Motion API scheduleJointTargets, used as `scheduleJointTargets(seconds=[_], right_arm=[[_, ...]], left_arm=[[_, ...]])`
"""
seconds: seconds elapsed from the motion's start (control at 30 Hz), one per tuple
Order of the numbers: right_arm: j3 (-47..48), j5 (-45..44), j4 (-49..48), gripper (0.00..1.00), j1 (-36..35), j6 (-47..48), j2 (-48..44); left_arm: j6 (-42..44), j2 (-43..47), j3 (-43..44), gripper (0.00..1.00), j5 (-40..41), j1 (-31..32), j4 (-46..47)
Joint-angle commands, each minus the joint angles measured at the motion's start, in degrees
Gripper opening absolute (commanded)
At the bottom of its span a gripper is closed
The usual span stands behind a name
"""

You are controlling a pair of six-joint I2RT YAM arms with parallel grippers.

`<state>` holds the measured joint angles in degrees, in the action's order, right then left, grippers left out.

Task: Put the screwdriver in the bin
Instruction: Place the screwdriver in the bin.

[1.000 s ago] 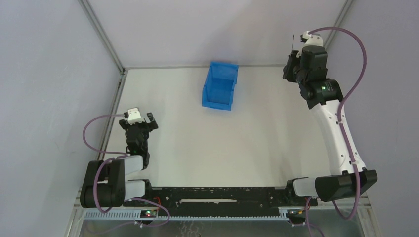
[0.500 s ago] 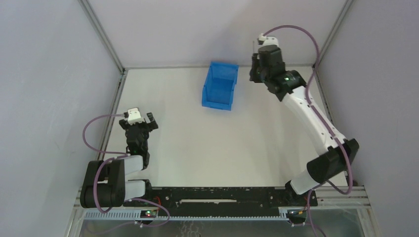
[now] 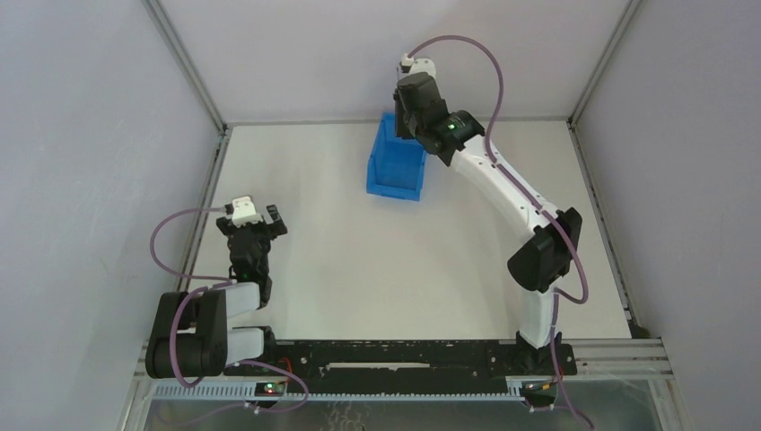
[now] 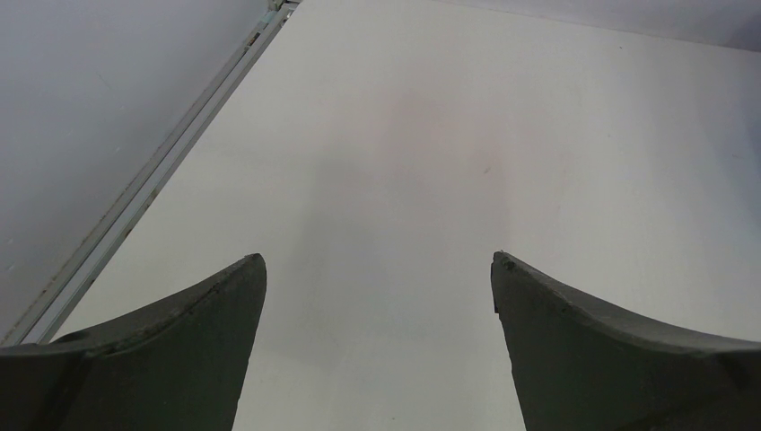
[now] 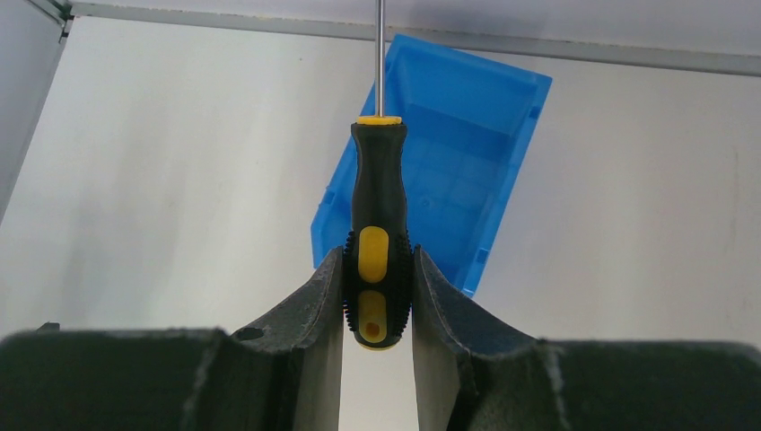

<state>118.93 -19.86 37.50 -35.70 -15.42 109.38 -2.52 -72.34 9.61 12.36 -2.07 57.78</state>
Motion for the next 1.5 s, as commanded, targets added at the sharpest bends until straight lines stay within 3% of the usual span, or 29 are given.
scheduleJointTargets(seconds=[0.0,0.67,1.03,1.27,1.47], right_arm=[[3.2,-1.8,-2.2,0.19,0.0,-1.5,2.2],[-5.3,2.6,-10.4,0.18,2.9,-3.7,16.8],[-3.9,4.4,-11.0,0.20,3.7,-4.4,24.0],[-2.8,6.1,-10.0,0.33,4.2,-4.7,26.2],[-2.6,6.3,-10.3,0.55,4.2,-4.8,25.3]], left_arm=[[1.1,0.4,1.7,1.00,0.7,-0.3,2.0],[1.2,0.4,1.7,1.00,0.7,-0.3,2.0],[1.1,0.4,1.7,1.00,0.7,-0.3,2.0],[1.1,0.4,1.7,1.00,0.7,-0.3,2.0],[1.1,0.4,1.6,1.00,0.7,-0.3,2.0]])
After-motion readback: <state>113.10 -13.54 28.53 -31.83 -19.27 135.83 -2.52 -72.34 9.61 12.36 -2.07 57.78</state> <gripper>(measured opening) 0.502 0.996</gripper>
